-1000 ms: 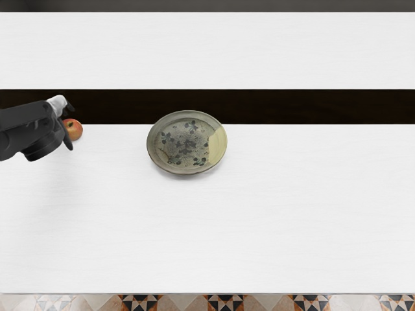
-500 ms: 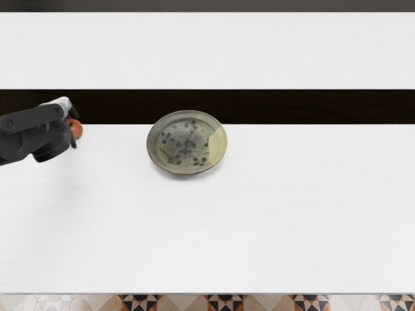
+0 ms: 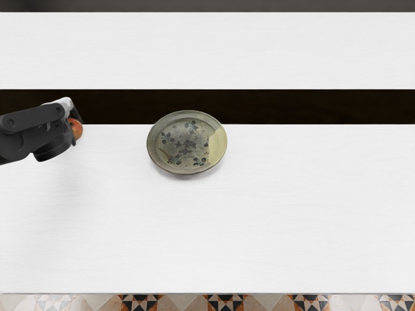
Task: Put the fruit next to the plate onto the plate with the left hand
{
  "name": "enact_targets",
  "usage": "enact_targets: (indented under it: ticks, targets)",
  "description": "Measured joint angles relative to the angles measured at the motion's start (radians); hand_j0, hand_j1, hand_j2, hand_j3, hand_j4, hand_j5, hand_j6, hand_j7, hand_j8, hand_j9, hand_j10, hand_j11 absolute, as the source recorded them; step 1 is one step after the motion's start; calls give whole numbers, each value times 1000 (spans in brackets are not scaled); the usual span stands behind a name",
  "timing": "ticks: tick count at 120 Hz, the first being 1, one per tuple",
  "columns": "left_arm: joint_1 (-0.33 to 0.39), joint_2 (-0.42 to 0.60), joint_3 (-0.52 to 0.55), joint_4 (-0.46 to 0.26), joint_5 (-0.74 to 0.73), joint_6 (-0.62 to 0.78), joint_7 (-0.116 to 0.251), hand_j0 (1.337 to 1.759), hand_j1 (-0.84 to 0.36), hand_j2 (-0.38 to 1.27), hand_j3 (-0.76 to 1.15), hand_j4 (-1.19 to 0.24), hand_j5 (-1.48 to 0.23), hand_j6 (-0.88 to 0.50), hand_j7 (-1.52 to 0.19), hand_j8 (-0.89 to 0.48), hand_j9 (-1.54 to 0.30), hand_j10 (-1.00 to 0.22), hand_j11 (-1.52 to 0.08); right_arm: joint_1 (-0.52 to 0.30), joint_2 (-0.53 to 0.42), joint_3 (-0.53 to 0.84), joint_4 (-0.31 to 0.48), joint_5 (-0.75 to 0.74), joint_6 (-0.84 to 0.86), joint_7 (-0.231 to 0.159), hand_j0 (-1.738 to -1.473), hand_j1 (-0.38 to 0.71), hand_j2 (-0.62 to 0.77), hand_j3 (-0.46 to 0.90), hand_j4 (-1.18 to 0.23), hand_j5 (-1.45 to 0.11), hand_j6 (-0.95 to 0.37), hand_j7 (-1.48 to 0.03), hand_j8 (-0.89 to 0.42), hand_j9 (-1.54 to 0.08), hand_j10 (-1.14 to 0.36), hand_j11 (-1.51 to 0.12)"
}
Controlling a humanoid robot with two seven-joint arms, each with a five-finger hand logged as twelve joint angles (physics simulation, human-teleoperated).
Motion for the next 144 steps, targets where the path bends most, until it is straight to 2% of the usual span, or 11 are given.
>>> enact_targets:
  ticks: [14,28,37,47,59,90,100,122,134,144]
  targets:
    - [-7,2,0,-1,-2,-4,1,1649,-337,459,6,-539,-1045,-337,-1041,-391,-1041,-765,-1043,0,0,0,0,0,0,0,-1658,-307,-7,0,-35,-45,-35,-45,-35,-45,-35,-45]
    - [-33,9,1,-8,-8,-20,2,1649,-343,478,3,-505,-1136,-279,-1100,-358,-1095,-805,-1095,1,0,0,0,0,0,0,-1658,-307,-7,0,-35,-45,-35,-45,-35,-45,-35,-45]
    - [-69,12,0,-23,-15,-38,5,1650,-306,413,2,-511,-1174,-285,-1115,-367,-1112,-824,-1112,1,0,0,0,0,0,0,-1658,-307,-7,0,-35,-45,-35,-45,-35,-45,-35,-45]
    - [-120,30,-1,-56,-41,-63,7,1649,-251,344,2,-549,-1184,-338,-1138,-398,-1129,-836,-1128,1,0,0,0,0,0,0,-1658,-308,-7,0,-35,-45,-35,-45,-35,-45,-35,-45]
    - [-164,35,-1,-94,-89,-109,8,1649,-219,307,1,-562,-1200,-338,-1159,-415,-1143,-845,-1141,1,0,0,0,0,0,0,-1658,-308,-7,0,-35,-45,-35,-45,-35,-45,-35,-45]
    - [-296,34,-1,-196,-229,-199,8,1649,-251,381,0,-523,-1228,-311,-1172,-374,-1156,-846,-1154,1,0,0,0,0,0,0,-1658,-308,-7,0,-35,-45,-35,-45,-35,-45,-35,-45]
    - [-315,30,0,-229,-267,-211,8,1650,-263,412,0,-519,-1220,-301,-1174,-369,-1156,-853,-1154,1,0,0,0,0,0,0,-1658,-308,-7,0,-35,-45,-35,-45,-35,-45,-35,-45]
    - [-364,16,-2,-294,-332,-217,8,1651,-240,359,0,-537,-1212,-321,-1177,-376,-1155,-861,-1153,1,0,0,0,0,0,0,-1658,-308,-7,0,-35,-45,-35,-45,-35,-45,-35,-45]
    - [-365,-31,-2,-310,-350,-215,8,1651,-271,437,0,-514,-1218,-293,-1181,-355,-1154,-864,-1153,2,0,0,0,0,0,0,-1658,-308,-7,0,-35,-45,-35,-45,-35,-45,-35,-45]
    - [-365,-60,-2,-316,-356,-210,7,1653,-255,369,0,-527,-1212,-295,-1168,-365,-1149,-868,-1148,2,0,0,0,0,0,0,-1658,-308,-7,0,-35,-45,-35,-45,-35,-45,-35,-45]
